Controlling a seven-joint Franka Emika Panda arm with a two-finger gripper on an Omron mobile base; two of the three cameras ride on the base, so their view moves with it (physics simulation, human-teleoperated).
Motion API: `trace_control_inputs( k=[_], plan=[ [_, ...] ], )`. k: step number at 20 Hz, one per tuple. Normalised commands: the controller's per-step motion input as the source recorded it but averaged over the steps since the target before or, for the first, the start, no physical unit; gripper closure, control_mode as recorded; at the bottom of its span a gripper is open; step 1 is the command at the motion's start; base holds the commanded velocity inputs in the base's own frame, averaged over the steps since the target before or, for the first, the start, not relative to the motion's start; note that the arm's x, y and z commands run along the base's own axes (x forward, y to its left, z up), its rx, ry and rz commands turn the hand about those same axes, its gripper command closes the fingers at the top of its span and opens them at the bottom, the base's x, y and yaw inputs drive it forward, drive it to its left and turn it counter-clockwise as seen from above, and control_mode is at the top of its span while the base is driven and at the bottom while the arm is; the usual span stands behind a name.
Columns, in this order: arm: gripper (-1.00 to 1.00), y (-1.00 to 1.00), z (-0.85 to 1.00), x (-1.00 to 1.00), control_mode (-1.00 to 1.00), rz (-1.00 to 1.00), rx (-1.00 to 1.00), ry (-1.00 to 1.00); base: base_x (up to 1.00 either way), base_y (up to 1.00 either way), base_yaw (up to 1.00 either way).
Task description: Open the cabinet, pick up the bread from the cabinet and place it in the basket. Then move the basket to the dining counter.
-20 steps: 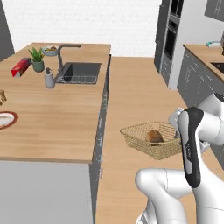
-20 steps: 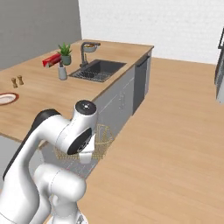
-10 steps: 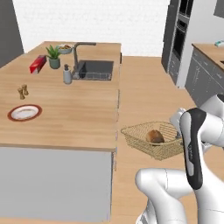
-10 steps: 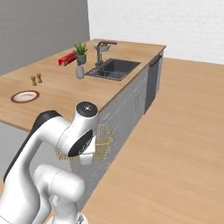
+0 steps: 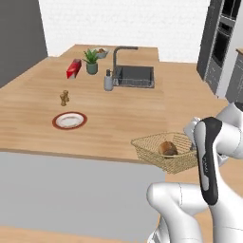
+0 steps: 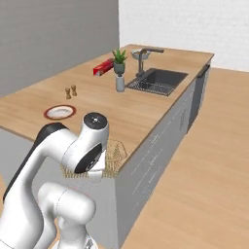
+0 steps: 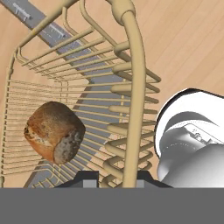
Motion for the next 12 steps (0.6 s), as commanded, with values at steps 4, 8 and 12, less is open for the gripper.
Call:
trace_control_inputs(
  k=[4, 8, 12],
  plan=[
    [1.00, 0.00, 0.00, 0.00, 1.00, 0.00, 0.00, 0.00, 0.33, 0.86, 0.06],
    [1.00, 0.00, 0.00, 0.00, 1.00, 0.00, 0.00, 0.00, 0.30, 1.00, 0.01],
    [1.00, 0.00, 0.00, 0.00, 1.00, 0.00, 0.00, 0.00, 0.41, 1.00, 0.00]
  ],
)
